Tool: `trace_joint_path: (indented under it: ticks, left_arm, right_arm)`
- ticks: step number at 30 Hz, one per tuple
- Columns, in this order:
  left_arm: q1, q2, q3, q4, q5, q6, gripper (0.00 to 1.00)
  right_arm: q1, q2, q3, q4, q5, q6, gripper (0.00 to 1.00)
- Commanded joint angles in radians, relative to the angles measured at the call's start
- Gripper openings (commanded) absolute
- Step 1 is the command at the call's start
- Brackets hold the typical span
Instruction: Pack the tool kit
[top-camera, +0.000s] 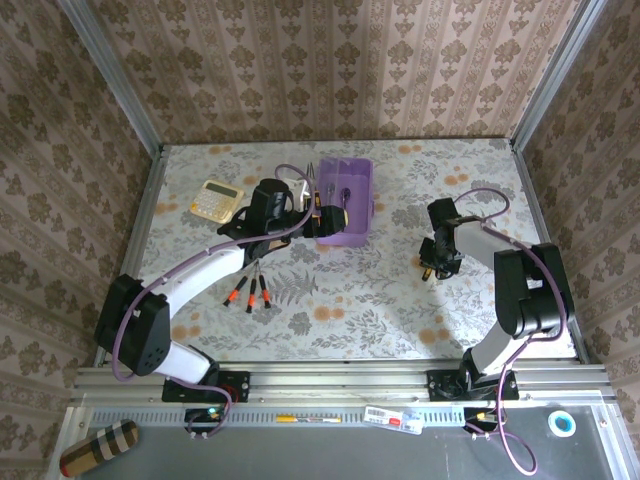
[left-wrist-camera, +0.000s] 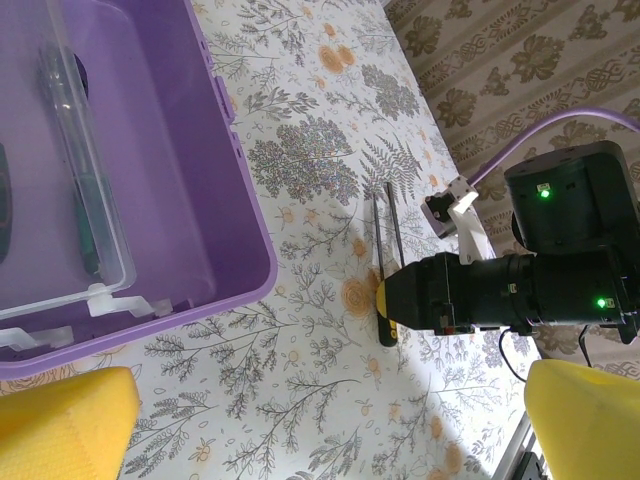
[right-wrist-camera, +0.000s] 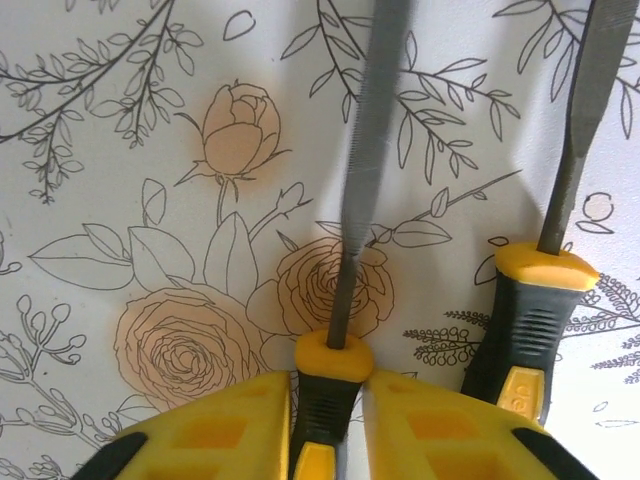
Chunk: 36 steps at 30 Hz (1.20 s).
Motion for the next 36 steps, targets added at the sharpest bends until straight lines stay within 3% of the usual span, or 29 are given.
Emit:
trace_joint_path:
  ticks: [1,8,20,28,36]
  left_arm:
    - [0.004,-0.021,0.031,-0.016,-0.006,0.032,1.00]
    - [0.007,-0.028,0.032,-0.026,-0.020,0.043,1.00]
    - [0.037,-0.030,0.037,-0.062,-0.076,0.076,1.00]
    - [0.129,-0.025,0.043,-0.083,-0.095,0.068,1.00]
    - [0.250,-0.072,0.027,-0.070,-0.115,0.044,1.00]
  right_arm:
    - [0.005,0.021,-0.008,0.006,-0.001,-0.015,0.24]
    - [0.009,-0.016,-0.007,0.006,-0.007,-0.020,0.15]
    - [0.077,-0.083,0.078,-0.032,-0.004,-0.003,0.14]
    - [0.221,-0.053,0.242,-0.035,0.006,0.044,0.13]
    - [0.349,0.136,0.533,-0.012,-0.030,0.058,0.14]
